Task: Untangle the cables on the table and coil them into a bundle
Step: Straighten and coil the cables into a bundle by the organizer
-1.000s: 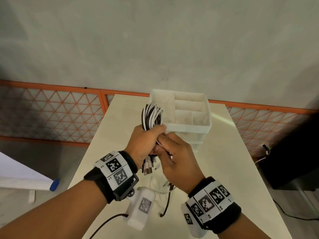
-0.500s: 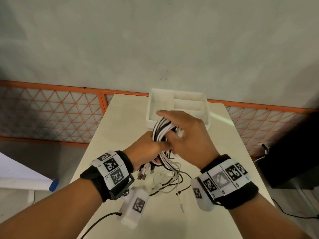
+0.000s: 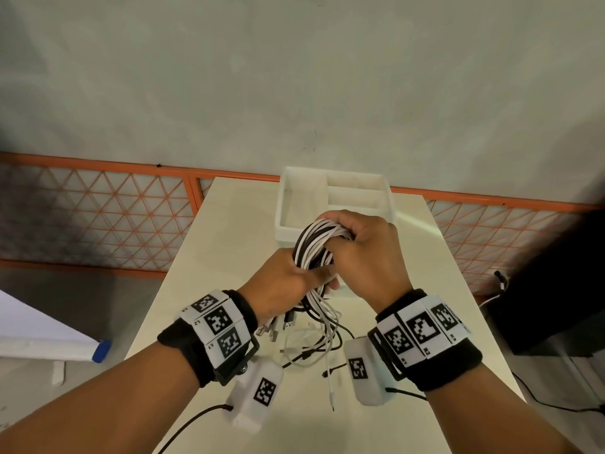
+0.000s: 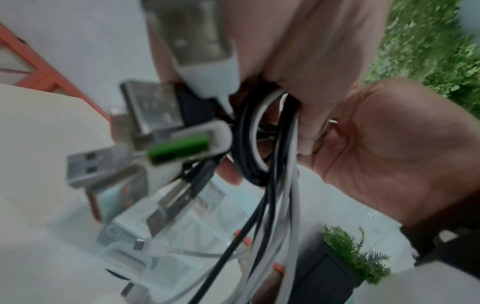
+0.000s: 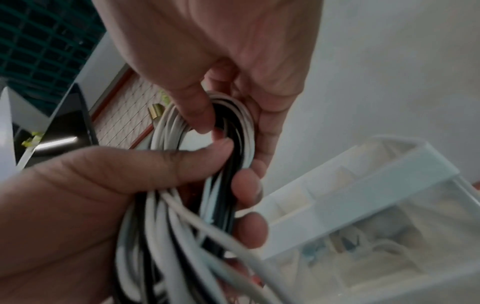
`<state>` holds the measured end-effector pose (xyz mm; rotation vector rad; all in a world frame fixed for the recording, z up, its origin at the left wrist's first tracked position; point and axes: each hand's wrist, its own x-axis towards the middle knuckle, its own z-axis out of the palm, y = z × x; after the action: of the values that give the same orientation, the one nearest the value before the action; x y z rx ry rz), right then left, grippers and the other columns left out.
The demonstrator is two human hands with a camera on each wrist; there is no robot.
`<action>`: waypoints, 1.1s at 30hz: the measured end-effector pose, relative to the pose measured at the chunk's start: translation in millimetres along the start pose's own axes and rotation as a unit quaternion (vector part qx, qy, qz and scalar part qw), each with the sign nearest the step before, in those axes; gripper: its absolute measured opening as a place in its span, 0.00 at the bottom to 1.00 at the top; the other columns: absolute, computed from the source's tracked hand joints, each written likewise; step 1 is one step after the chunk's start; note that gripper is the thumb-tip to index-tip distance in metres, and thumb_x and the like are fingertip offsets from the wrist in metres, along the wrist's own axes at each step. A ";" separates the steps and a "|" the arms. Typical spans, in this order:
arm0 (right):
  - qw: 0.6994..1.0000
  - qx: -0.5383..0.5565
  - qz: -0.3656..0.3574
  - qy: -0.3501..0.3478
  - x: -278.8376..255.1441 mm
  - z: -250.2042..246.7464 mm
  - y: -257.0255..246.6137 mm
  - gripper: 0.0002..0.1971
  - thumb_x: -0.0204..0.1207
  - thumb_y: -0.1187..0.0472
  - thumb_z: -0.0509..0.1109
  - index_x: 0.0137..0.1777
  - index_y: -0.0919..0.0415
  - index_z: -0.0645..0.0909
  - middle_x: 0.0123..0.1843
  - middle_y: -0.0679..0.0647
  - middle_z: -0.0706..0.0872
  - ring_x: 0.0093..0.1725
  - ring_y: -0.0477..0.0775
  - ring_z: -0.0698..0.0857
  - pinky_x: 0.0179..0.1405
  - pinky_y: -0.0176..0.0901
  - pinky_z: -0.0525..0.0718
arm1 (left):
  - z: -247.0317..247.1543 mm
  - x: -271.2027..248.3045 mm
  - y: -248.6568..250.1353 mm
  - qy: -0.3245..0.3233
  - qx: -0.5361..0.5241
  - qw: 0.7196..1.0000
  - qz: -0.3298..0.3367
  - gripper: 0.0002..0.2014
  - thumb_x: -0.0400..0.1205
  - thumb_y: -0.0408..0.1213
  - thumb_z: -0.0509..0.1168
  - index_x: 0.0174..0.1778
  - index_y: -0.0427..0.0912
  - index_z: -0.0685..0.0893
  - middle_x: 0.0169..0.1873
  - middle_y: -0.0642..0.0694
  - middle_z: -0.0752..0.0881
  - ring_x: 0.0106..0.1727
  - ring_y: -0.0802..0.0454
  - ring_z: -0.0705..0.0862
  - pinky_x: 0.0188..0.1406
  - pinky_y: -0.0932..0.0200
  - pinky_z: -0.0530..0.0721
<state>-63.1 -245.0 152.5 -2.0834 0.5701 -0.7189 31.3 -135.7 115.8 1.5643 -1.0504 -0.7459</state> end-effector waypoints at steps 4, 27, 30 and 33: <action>0.997 -0.009 -0.032 -0.065 -2.3 -3.7 -2.9 0.19 0.74 0.71 0.67 0.59 0.51 0.90 0.49 0.43 0.93 0.50 0.39 0.89 0.48 0.26 0.83 | -3.0 -2.9 -0.3 -0.012 -0.053 0.998 -0.027 0.04 0.82 0.30 0.70 0.48 0.31 0.86 0.35 0.40 0.89 0.37 0.48 0.90 0.42 0.56 0.86; 0.973 -0.049 0.128 -0.184 -24.9 6.9 72.7 0.07 0.76 0.64 0.76 0.42 0.52 0.93 0.26 0.45 0.87 0.23 0.39 0.82 0.28 0.29 0.79 | -26.9 2.1 16.2 -0.006 -0.340 0.939 -0.050 0.12 0.82 0.41 0.66 0.49 0.34 0.86 0.29 0.44 0.79 0.31 0.46 0.82 0.37 0.55 0.85; 0.974 -0.086 0.116 -0.175 -17.4 -1.6 76.0 0.12 0.70 0.69 0.78 0.45 0.50 0.94 0.29 0.33 0.88 0.29 0.35 0.86 0.34 0.24 0.80 | -25.3 -1.3 13.6 -0.071 -0.282 0.954 -0.073 0.12 0.79 0.44 0.68 0.45 0.37 0.87 0.24 0.46 0.74 0.25 0.49 0.79 0.33 0.56 0.83; 0.971 -0.143 0.098 -0.166 -11.6 -8.9 75.7 0.09 0.69 0.67 0.80 0.43 0.50 0.94 0.28 0.35 0.86 0.25 0.35 0.85 0.28 0.24 0.79 | -20.1 -3.5 11.2 -0.103 -0.149 0.978 -0.101 0.16 0.79 0.44 0.70 0.48 0.31 0.86 0.21 0.47 0.72 0.22 0.51 0.77 0.38 0.52 0.85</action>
<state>-88.0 -284.1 90.9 -2.3063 0.7075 -0.1721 44.7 -124.8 131.3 1.3652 -0.8859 -1.1703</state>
